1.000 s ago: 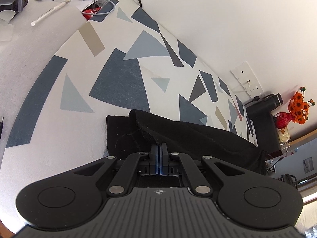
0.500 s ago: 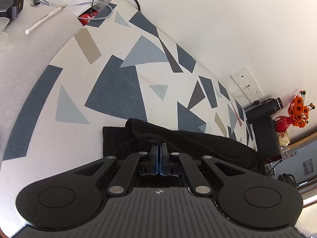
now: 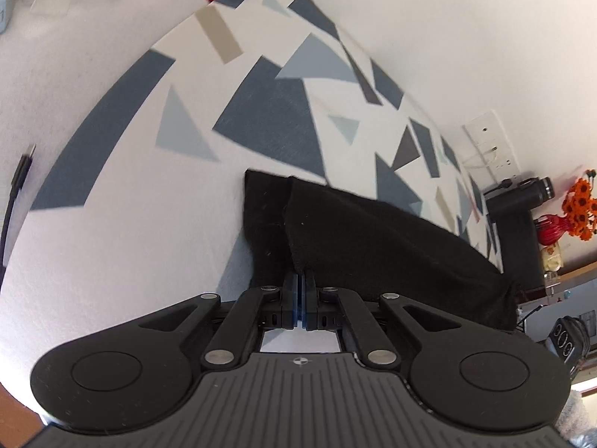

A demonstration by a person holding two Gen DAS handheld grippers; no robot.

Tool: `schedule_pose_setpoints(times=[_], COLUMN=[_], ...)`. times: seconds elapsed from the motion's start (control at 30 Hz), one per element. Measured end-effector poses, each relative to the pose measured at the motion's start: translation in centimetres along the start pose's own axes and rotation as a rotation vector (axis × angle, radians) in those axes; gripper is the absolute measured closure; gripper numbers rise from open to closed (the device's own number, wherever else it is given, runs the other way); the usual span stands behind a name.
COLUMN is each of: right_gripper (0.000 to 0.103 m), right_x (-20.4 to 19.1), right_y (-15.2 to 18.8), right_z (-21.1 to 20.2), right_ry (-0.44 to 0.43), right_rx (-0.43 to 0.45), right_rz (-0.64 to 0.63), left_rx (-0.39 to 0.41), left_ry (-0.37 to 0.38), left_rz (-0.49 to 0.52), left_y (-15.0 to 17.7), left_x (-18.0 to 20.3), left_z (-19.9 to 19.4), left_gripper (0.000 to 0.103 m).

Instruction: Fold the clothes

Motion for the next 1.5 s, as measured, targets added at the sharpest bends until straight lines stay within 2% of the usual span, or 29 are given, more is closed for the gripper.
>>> schedule_pose_setpoints(times=[0.17, 0.2, 0.23, 0.27, 0.33, 0.43, 0.53, 0.63, 0.73, 0.8, 0.9, 0.97, 1.03, 1.1, 1.13, 1.23, 1.33, 1.5], right_gripper=[0.099, 0.091, 0.077, 0.072, 0.072, 0.071, 0.071, 0.071, 0.070, 0.070, 0.070, 0.069, 0.067, 0.071, 0.082, 0.098, 0.103, 0.103], right_x=[-0.7, -0.7, -0.6, -0.4, 0.3, 2.7, 6.7, 11.2, 14.8, 16.4, 18.8, 19.9, 20.6, 21.0, 20.9, 20.8, 20.8, 20.9], right_y=[0.7, 0.8, 0.8, 0.7, 0.5, 0.2, 0.0, -0.1, -0.7, -1.4, -1.9, -1.8, -1.7, -1.8, -1.8, -1.8, -1.8, -2.8], right_z=[0.7, 0.7, 0.6, 0.2, -1.0, -3.8, -6.5, -8.8, -9.5, -8.7, -6.2, -4.6, -3.3, -2.7, -2.7, -2.6, -3.0, -5.7], right_ry=[0.027, 0.029, 0.033, 0.036, 0.041, 0.066, 0.182, 0.354, 0.518, 0.578, 0.570, 0.563, 0.560, 0.533, 0.508, 0.471, 0.455, 0.430], right_rx=[-0.015, -0.018, -0.024, -0.021, 0.006, 0.070, 0.115, 0.151, 0.165, 0.148, 0.082, 0.036, 0.016, 0.018, 0.025, 0.052, 0.098, 0.260], right_rz=[-0.009, 0.002, 0.012, 0.020, 0.040, 0.127, 0.208, 0.287, 0.292, 0.258, 0.251, 0.242, 0.218, 0.211, 0.213, 0.199, 0.219, 0.269], left_rx=[0.007, -0.003, -0.015, -0.027, -0.003, 0.036, 0.058, 0.070, 0.062, 0.023, -0.026, -0.041, -0.025, -0.019, -0.017, -0.005, 0.003, 0.018], left_ry=[-0.042, -0.056, -0.068, -0.080, -0.087, -0.090, -0.099, -0.123, -0.128, -0.104, -0.110, -0.148, -0.154, -0.168, -0.173, -0.218, -0.229, -0.269], left_rz=[0.069, 0.094, 0.110, 0.125, 0.137, 0.148, 0.154, 0.206, 0.319, 0.417, 0.491, 0.507, 0.511, 0.507, 0.504, 0.514, 0.489, 0.504], left_y=[0.8, 0.7, 0.6, 0.4, -0.4, -1.8, -3.4, -4.4, -4.5, -4.0, -3.2, -2.8, -2.7, -2.6, -2.6, -2.6, -2.5, -2.1], left_x=[-0.1, 0.1, 0.3, 0.5, 0.9, 1.5, 2.3, 4.1, 6.8, 9.0, 10.8, 10.9, 10.9, 10.9, 10.9, 10.8, 10.6, 11.0], left_z=[0.4, 0.4, 0.4, 0.4, 0.0, -0.3, 0.8, 2.7, 4.3, 5.8, 7.9, 9.2, 9.5, 9.6, 9.6, 9.5, 9.2, 8.7], left_gripper=[0.100, 0.097, 0.091, 0.087, 0.068, 0.064, 0.064, 0.064, 0.064, 0.064, 0.064, 0.064, 0.064, 0.064, 0.068, 0.088, 0.092, 0.093])
Point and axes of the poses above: each gripper's, at about its wrist camera, not at the fingertips, and z roughly the way its jaws point, x to its right, y to its underside, the point moved 4 cm from there along z, roughly the way its jaws point, and after that the axes turned 1 degree about y, right-handed, at the moved point
